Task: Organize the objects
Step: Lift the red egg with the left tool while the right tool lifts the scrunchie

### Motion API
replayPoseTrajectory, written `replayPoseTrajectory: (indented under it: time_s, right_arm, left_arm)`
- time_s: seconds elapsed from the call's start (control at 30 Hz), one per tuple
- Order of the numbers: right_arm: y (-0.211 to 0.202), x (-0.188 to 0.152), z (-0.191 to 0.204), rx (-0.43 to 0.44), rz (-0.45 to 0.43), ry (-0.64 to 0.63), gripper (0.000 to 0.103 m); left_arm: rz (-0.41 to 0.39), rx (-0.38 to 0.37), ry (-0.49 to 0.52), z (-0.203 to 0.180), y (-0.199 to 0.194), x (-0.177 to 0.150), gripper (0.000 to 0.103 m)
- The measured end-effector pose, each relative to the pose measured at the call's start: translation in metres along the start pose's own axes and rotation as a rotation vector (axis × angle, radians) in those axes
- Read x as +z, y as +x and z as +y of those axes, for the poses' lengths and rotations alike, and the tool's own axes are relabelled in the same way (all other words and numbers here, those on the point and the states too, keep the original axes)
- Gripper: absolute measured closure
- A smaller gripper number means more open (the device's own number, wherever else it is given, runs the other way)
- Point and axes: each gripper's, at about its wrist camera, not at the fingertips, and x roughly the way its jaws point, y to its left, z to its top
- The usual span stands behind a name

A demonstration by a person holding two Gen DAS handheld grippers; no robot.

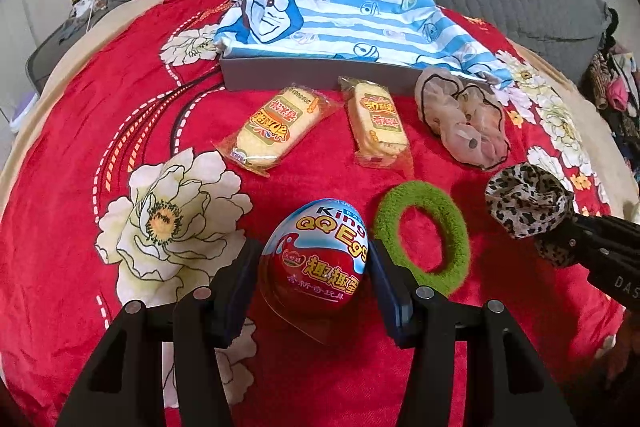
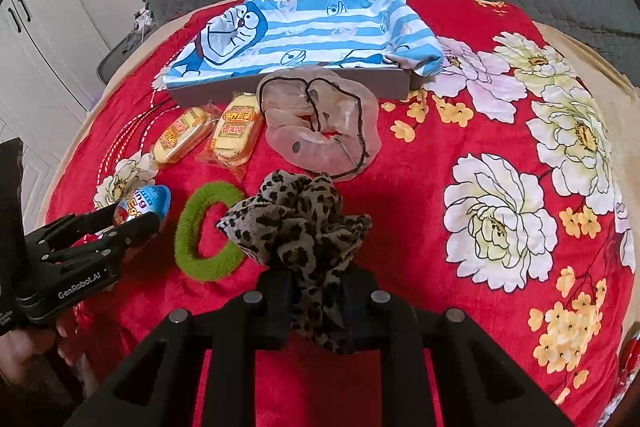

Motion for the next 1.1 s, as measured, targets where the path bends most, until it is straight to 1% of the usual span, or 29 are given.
replayPoseTrajectory:
  time_s: [0.33, 0.73, 1.1]
  right_arm:
    - [-0.014, -0.007, 0.011, 0.011, -0.025, -0.03, 0.083]
    - [-0.039, -0.01, 0.029, 0.022, -0.101, -0.084, 0.083]
    - [-0.063, -0.014, 0.03, 0.033, -0.176, -0.072, 0.083]
  left_arm:
    - [-0.036, -0.002, -0.021, -0.003, -0.025, -0.001, 0.047]
    - [-0.086, 0.007, -0.037, -0.002, -0.06, -0.005, 0.047]
    - [-0.131, 0.018, -0.025, -0.008, -0.085, -0.008, 0.047]
